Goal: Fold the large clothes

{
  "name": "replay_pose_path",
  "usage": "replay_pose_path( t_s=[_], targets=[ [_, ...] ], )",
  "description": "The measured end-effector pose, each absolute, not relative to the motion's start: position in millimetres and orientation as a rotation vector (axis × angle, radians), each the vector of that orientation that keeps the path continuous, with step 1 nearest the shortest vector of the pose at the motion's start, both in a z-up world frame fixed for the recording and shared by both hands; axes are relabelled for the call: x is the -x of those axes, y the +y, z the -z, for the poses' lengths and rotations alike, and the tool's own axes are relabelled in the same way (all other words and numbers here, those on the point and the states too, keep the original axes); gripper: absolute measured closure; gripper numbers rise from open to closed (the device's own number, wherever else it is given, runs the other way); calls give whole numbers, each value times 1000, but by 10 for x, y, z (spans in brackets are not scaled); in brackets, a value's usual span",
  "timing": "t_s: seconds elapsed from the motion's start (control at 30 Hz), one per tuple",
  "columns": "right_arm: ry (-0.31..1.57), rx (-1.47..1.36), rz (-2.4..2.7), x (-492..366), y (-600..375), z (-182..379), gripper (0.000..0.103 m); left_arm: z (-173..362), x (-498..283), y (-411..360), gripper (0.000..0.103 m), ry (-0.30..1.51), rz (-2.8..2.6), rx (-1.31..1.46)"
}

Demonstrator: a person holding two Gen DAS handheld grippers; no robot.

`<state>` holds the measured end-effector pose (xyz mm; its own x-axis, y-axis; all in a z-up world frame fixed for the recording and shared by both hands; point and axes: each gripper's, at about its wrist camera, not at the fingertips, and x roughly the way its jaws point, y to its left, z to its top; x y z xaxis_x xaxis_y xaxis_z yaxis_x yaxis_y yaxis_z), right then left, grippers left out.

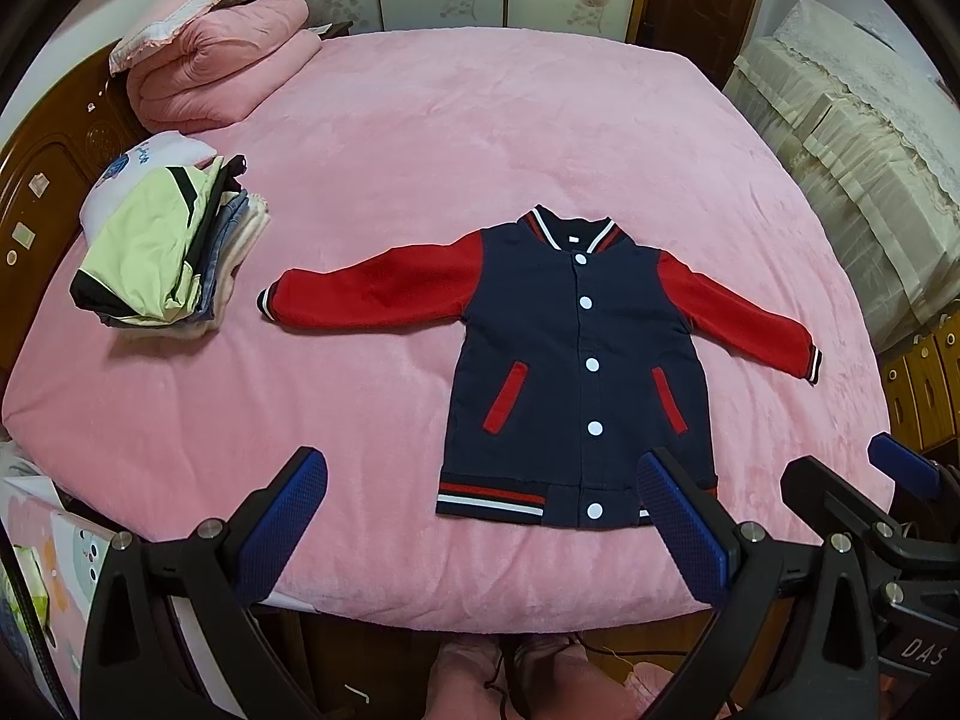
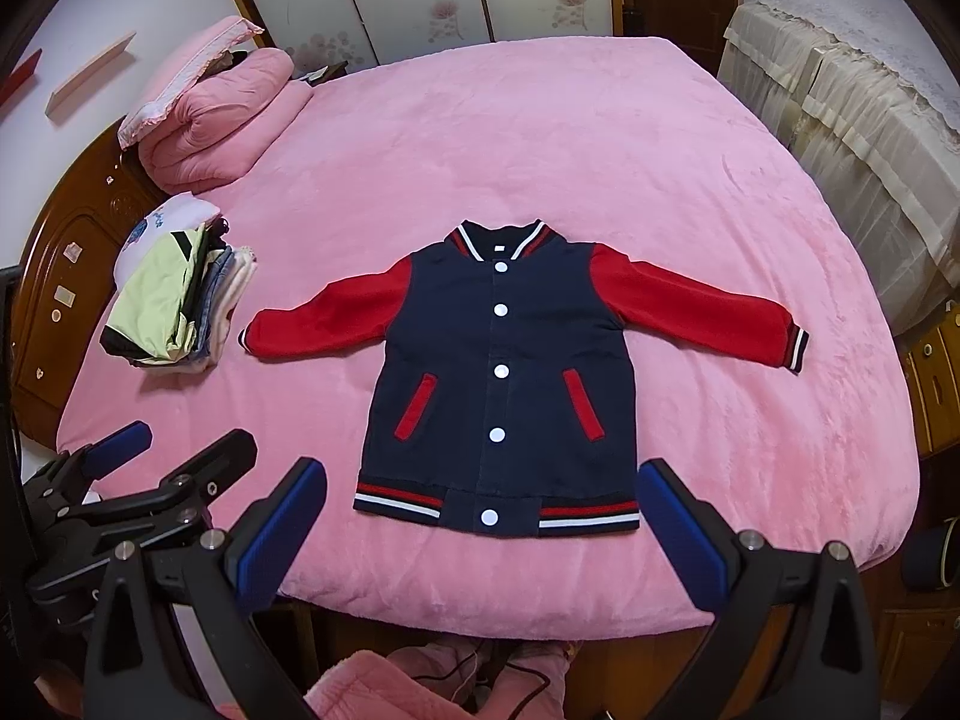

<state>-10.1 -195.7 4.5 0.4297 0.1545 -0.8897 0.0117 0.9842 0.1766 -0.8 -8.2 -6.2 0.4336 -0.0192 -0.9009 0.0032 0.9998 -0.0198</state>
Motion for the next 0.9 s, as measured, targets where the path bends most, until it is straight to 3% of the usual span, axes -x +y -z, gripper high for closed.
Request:
replay_pose_path(
  t_s=[0.9],
  targets=[
    [1109,-180,-89,322,-2179,-59,0,-18,248,-312,1,1097,3,-8]
  ],
)
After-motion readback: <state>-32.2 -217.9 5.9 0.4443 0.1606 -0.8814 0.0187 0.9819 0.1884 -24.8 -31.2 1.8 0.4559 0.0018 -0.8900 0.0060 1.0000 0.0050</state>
